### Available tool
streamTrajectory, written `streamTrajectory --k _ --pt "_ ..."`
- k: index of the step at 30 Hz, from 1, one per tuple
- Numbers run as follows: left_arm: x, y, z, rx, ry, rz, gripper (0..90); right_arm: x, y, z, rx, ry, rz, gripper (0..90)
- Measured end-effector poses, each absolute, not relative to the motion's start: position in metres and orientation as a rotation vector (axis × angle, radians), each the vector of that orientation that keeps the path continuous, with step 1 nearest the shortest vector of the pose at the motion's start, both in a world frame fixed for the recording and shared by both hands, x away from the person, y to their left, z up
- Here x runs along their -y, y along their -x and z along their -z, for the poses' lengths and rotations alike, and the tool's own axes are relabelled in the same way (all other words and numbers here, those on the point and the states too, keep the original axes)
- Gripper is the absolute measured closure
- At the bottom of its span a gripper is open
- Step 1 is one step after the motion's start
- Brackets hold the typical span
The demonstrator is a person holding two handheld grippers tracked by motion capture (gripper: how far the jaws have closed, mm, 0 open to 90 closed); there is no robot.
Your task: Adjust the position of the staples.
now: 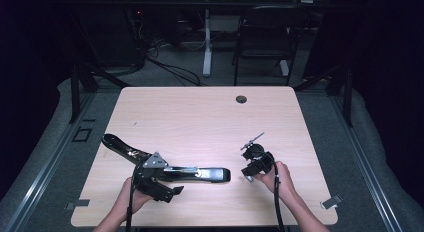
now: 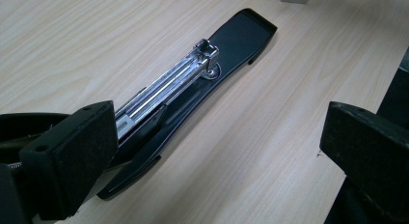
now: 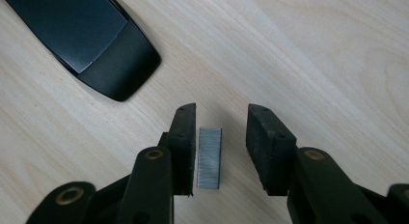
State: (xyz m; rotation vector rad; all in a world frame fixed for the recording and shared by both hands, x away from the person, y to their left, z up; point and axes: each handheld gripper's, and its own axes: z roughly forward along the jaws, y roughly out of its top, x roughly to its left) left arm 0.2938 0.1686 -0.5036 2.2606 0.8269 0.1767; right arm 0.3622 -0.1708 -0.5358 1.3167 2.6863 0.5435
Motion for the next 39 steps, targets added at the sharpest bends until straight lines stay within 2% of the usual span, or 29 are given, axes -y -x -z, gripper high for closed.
streamTrajectory --k 13,19,39 --pt "-0.168 -0.294 0.504 -0.823 -2.266 -0.176 0.0 0.168 -0.364 0.543 -2.707 -1.308 -0.487 70.6" --pt "-0.168 -0.294 0.503 -0.824 -2.265 -0.179 0.0 0.167 -0.364 0.544 -2.7 -1.328 -0.477 77.6" --pt "-0.17 -0.293 0.503 -0.824 -2.26 -0.178 0.0 0.169 -0.364 0.534 -2.671 -1.33 -0.553 78.4"
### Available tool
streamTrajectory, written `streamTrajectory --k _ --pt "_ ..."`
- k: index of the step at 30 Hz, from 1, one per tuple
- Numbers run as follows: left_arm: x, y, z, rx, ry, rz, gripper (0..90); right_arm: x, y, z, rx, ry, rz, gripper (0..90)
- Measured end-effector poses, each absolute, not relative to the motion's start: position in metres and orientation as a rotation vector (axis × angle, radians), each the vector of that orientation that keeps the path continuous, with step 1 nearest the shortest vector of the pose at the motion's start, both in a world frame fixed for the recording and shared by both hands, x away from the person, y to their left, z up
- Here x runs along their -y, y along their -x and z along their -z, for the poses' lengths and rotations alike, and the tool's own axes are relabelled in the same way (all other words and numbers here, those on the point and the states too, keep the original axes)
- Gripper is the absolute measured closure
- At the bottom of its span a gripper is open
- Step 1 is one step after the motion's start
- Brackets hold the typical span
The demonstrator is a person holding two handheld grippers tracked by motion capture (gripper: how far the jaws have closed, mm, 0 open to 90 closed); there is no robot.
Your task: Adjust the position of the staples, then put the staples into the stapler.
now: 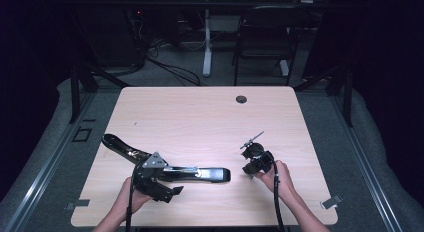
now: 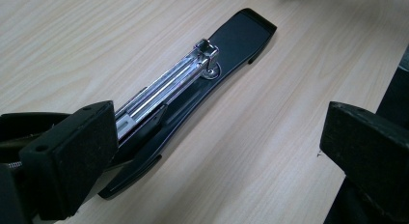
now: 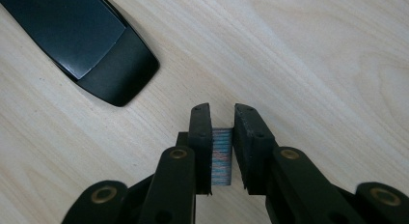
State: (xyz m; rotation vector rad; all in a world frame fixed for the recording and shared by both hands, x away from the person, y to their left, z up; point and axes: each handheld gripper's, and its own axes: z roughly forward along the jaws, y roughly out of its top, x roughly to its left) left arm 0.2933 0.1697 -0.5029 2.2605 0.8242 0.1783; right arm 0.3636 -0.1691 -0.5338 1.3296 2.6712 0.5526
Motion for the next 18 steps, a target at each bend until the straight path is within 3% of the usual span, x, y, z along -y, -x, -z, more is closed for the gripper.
streamTrajectory --k 18 --pt "-0.175 -0.289 0.498 -0.837 -2.24 -0.188 0.0 0.166 -0.359 0.519 -2.668 -1.239 -0.641 78.5"
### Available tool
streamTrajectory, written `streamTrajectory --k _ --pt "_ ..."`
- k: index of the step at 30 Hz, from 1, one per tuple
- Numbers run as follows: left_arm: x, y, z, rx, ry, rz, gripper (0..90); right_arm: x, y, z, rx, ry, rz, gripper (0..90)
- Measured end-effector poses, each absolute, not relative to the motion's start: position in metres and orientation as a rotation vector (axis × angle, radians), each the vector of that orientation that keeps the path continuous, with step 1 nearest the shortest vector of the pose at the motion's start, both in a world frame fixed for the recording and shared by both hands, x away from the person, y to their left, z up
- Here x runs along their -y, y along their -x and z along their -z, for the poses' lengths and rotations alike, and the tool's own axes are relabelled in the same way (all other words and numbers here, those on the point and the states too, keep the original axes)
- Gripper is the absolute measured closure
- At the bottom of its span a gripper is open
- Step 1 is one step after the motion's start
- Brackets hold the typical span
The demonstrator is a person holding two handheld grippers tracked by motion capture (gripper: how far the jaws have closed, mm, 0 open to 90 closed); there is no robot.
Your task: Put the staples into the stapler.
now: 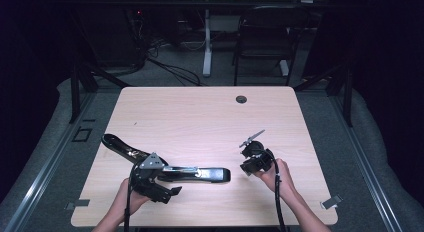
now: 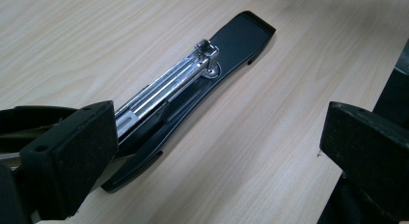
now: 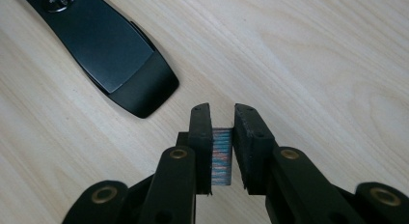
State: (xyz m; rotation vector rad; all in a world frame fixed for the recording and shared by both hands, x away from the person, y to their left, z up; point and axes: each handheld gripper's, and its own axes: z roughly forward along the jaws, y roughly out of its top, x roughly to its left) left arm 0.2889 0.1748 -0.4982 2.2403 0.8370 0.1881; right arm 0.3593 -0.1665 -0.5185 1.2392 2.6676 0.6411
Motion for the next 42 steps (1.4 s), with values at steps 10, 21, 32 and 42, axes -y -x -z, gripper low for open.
streamTrajectory --k 10,21,32,42 --pt "-0.181 -0.287 0.494 -0.87 -2.216 -0.195 0.0 0.162 -0.359 0.511 -2.678 -1.17 -0.663 78.5" --pt "-0.196 -0.278 0.494 -0.897 -2.199 -0.211 0.0 0.152 -0.357 0.502 -2.647 -1.073 -0.731 78.5" --pt "-0.212 -0.274 0.495 -0.941 -2.187 -0.195 0.0 0.142 -0.361 0.498 -2.729 -0.983 -0.761 78.5" --pt "-0.224 -0.273 0.498 -0.977 -2.169 -0.173 0.0 0.131 -0.366 0.496 -2.778 -0.908 -0.768 78.4"
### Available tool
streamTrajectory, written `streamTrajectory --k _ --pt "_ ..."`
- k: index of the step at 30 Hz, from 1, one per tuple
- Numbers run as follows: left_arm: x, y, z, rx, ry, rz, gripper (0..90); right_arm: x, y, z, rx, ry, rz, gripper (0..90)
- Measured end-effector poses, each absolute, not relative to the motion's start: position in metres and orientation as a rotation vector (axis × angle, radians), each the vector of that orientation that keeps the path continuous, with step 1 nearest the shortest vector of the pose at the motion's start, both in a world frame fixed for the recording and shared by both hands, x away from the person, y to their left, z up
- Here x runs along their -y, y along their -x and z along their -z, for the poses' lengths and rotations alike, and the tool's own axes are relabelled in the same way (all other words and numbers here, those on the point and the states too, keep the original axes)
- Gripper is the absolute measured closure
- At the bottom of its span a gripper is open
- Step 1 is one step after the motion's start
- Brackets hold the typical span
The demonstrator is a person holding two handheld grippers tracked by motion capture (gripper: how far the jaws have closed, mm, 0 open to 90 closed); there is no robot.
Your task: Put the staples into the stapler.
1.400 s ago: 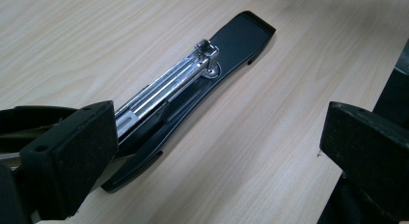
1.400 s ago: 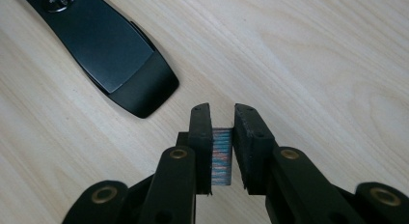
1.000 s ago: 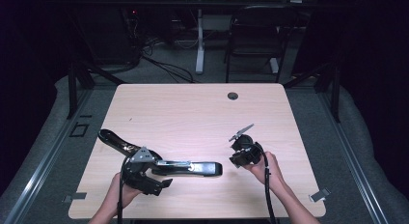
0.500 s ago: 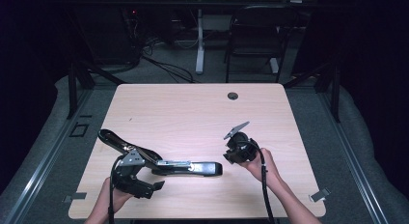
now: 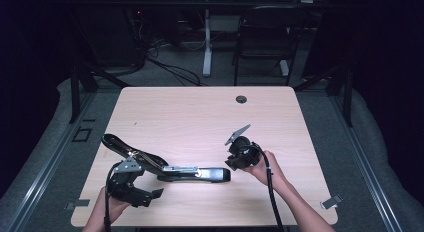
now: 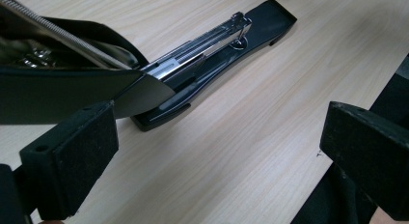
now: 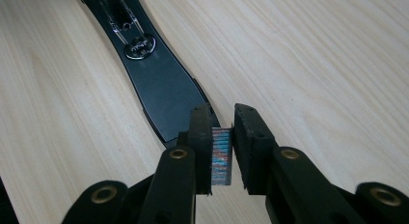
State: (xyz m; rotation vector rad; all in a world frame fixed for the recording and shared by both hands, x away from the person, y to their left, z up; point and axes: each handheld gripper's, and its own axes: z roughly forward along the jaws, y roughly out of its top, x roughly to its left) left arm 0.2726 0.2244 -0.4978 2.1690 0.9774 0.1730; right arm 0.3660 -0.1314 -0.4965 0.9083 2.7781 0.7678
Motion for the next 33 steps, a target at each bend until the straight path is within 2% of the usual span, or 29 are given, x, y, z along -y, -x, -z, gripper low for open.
streamTrajectory --k 33 --pt "-0.233 -0.274 0.498 -0.981 -2.155 -0.141 0.0 0.078 -0.389 0.488 -2.827 -0.749 -0.889 78.4"
